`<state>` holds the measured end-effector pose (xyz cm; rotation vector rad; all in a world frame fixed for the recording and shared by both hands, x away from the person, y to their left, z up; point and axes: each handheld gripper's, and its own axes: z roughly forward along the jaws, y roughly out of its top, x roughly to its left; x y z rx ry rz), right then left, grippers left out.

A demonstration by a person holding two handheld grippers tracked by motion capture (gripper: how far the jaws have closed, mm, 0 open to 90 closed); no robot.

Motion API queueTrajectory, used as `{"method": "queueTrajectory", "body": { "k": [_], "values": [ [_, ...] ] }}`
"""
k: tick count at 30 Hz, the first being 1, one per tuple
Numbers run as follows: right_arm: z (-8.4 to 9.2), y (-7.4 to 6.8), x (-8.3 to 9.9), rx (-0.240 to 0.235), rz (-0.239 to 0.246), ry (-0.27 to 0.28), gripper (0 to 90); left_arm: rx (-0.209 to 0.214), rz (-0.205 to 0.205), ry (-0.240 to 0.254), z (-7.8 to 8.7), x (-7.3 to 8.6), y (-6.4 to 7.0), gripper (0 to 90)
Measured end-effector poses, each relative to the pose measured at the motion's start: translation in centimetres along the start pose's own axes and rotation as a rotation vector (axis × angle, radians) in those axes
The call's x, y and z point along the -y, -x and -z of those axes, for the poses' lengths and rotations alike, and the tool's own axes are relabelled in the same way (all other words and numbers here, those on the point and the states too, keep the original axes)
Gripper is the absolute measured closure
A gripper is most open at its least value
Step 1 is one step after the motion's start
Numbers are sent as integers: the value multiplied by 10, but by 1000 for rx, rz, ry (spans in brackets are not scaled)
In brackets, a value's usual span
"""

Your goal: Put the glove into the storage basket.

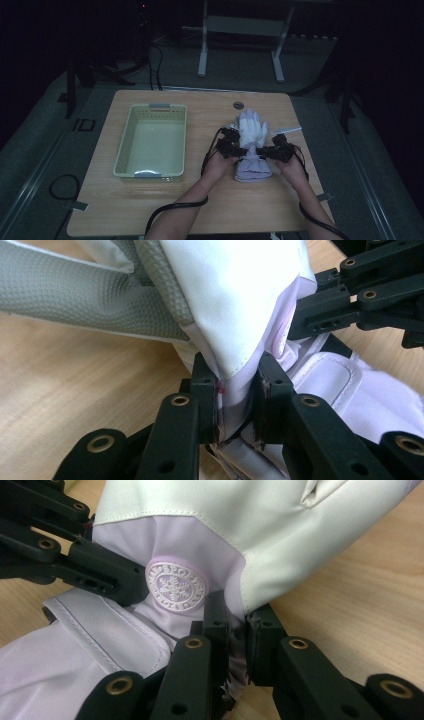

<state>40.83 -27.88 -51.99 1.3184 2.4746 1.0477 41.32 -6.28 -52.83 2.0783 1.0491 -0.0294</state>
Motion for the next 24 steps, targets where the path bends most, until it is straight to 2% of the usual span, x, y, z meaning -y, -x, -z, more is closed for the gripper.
{"method": "queueTrajectory", "body": {
  "k": [3, 5, 8, 11, 12, 15, 19, 20, 24],
  "values": [
    [5, -4, -2, 13, 9, 22, 818, 8, -17, 13, 9, -5, 3, 760],
    [10, -10, -4, 30, 36, 44, 819, 17, -31, 8, 17, -9, 2, 761],
    [19, -20, -8, 15, 79, 83, 822, 34, -38, 11, 29, -12, 0, 761],
    [24, -26, -12, -6, 92, 101, 822, 44, -55, 18, 41, -13, -2, 761],
    [25, -28, -14, -14, 90, 107, 822, 48, -56, 28, 50, -13, -3, 761],
    [27, -33, -18, -21, 96, 126, 822, 53, -47, 42, 59, -13, -4, 761],
    [30, -50, -33, -26, 111, 160, 821, 36, -57, 62, 79, -14, -7, 760],
    [30, -50, -33, -26, 111, 160, 821, 32, -61, 66, 85, -14, -8, 760],
    [32, -68, -51, -46, 143, 179, 821, 27, -68, 81, 108, -13, -13, 760]
  ]
}}
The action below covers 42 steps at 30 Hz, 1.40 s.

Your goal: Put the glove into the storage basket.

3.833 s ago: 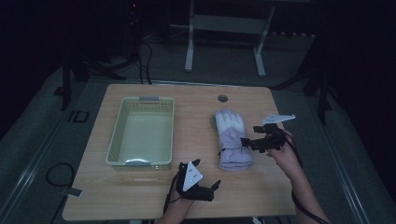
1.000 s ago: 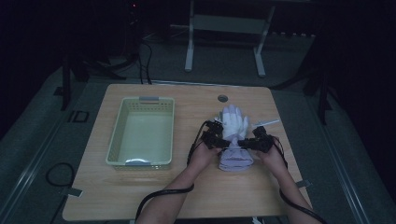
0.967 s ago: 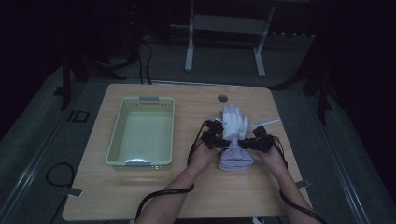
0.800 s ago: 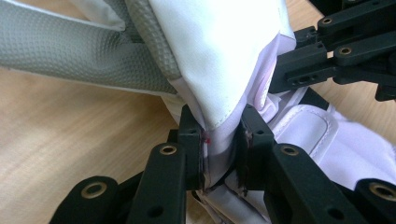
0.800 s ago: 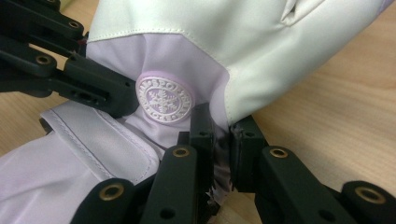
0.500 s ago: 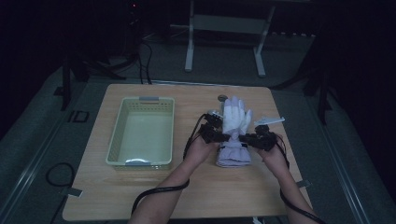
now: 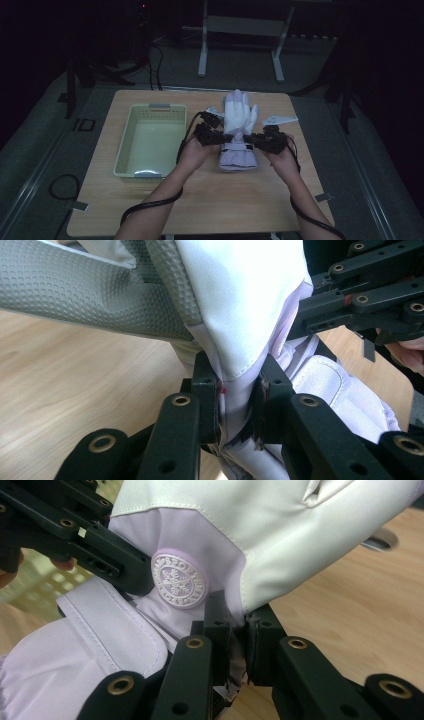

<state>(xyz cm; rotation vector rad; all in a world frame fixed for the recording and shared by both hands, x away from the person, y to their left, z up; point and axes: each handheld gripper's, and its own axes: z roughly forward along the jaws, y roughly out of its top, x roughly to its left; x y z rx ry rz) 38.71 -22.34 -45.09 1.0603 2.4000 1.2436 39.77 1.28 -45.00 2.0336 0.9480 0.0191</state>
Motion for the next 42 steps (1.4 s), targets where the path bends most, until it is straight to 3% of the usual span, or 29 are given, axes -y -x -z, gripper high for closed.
{"method": "queueTrajectory", "body": {
  "k": [2, 5, 7, 13, 18, 21, 27, 31, 35, 42],
  "values": [
    [-1, -7, -8, -17, 15, 11, 820, -1, -7, 18, 19, 1, -4, 760],
    [-2, -14, -15, -31, 36, 20, 820, 5, -2, 23, 30, 3, -8, 759],
    [-5, -26, -25, -39, 65, 23, 820, -4, -9, 25, 41, 4, -10, 759],
    [-12, -43, -39, -55, 91, 35, 820, -35, -21, 34, 70, 9, -15, 759],
    [-25, -63, -54, -63, 114, 39, 819, -47, -10, 54, 95, 17, -30, 759],
    [-39, -80, -67, -80, 127, 45, 819, -58, -13, 62, 117, 25, -43, 758],
    [-64, -108, -82, -110, 149, 42, 819, -56, 2, 67, 142, 41, -64, 757],
    [-78, -121, -89, -116, 146, 37, 819, -81, 8, 69, 159, 52, -78, 757],
    [-105, -142, -94, -103, 132, 30, 819, -99, 25, 75, 169, 67, -97, 755],
    [-140, -157, -92, -97, 98, 0, 819, -105, 53, 75, 173, 91, -124, 755]
  ]
}}
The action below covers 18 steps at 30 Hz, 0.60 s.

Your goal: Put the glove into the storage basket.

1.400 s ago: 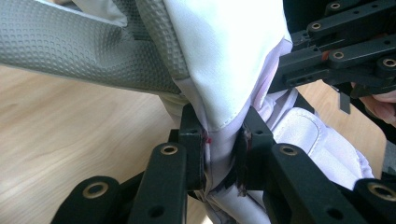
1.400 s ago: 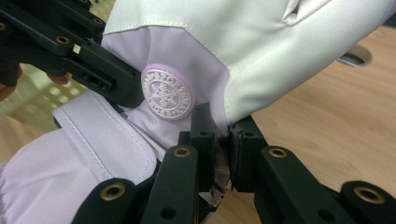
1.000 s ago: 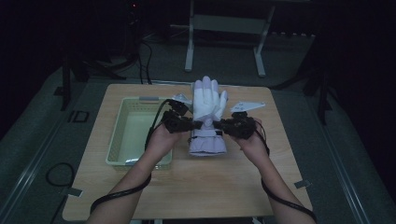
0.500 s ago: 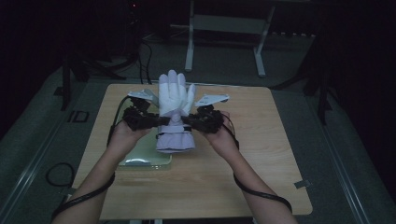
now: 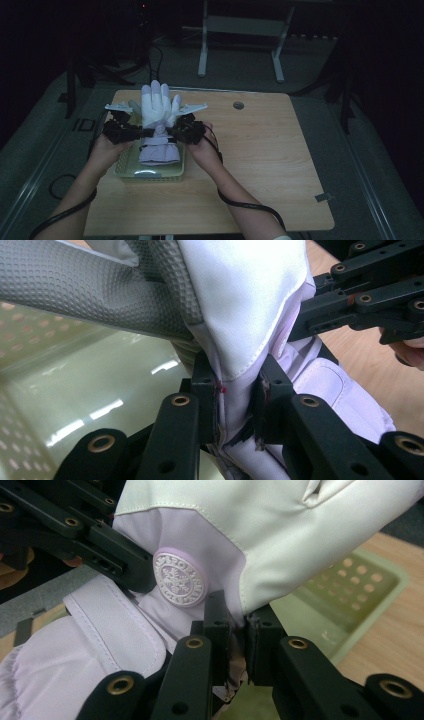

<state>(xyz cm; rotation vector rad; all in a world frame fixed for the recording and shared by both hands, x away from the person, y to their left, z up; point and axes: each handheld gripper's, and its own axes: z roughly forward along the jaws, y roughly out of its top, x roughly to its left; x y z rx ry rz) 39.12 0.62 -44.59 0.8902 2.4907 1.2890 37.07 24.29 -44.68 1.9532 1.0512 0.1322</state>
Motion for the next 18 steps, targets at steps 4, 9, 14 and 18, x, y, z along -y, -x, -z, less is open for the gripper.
{"method": "queueTrajectory", "body": {
  "k": [4, 9, 14, 18],
  "values": [
    [-16, -1, 9, 26, -32, -20, 819, -9, -2, -21, -10, 9, -10, 755],
    [-34, -1, 25, 41, -68, -65, 819, 1, 24, -74, -27, 22, -21, 754],
    [-46, -1, 33, 54, -84, -120, 819, -19, 55, -144, -41, 30, -27, 748],
    [-59, -1, 36, 90, -106, -196, 817, -30, 56, -186, -51, 31, -27, 748]
  ]
}}
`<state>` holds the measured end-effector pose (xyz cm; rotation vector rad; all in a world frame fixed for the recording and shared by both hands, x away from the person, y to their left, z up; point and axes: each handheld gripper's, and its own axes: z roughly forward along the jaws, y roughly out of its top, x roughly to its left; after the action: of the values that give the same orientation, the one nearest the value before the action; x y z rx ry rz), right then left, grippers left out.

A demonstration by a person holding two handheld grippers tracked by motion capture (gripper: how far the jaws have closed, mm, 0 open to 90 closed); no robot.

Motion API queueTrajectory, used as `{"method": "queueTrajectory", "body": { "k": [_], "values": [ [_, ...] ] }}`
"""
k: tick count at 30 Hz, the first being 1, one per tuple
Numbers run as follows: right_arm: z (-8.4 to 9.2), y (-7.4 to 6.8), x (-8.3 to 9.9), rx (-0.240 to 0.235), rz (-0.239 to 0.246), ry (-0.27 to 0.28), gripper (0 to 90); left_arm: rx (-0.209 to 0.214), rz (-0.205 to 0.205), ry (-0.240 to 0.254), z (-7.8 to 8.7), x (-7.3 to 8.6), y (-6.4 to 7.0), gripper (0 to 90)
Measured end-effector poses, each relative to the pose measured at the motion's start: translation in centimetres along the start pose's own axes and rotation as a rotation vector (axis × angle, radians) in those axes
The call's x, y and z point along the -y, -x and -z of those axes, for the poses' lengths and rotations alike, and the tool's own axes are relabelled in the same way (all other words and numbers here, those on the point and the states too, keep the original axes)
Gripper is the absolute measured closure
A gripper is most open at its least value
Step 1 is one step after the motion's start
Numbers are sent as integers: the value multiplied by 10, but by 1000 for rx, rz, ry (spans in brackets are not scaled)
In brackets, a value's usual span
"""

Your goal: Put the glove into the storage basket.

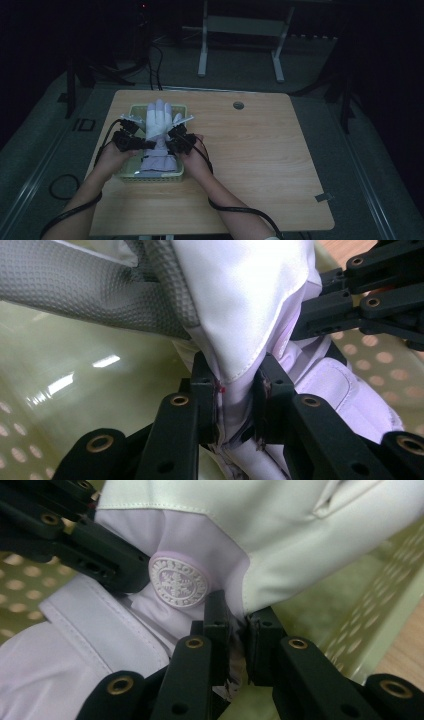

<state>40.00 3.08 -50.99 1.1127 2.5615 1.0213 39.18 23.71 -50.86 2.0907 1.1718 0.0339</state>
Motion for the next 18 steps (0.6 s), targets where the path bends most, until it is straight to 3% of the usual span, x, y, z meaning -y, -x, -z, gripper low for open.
{"method": "queueTrajectory", "body": {
  "k": [5, 8, 11, 13, 15, 18],
  "values": [
    [-2, 0, -3, 22, -8, -20, 797, -4, 21, -15, -5, -3, -2, 724],
    [-4, -1, -4, 55, -1, -34, 745, -19, 57, -49, -10, -5, -4, 682],
    [-8, -1, -4, 59, 4, -62, 647, -123, 46, -129, -22, -9, 2, 598],
    [-9, -1, -3, 50, 0, -62, 596, -160, 37, -154, -28, -10, 4, 576],
    [-8, -2, -4, 56, 21, -65, 568, -172, 63, -149, -30, -10, 4, 545],
    [-4, 1, -4, 40, 30, -53, 516, -198, 62, -160, -32, -10, 5, 515]
  ]
}}
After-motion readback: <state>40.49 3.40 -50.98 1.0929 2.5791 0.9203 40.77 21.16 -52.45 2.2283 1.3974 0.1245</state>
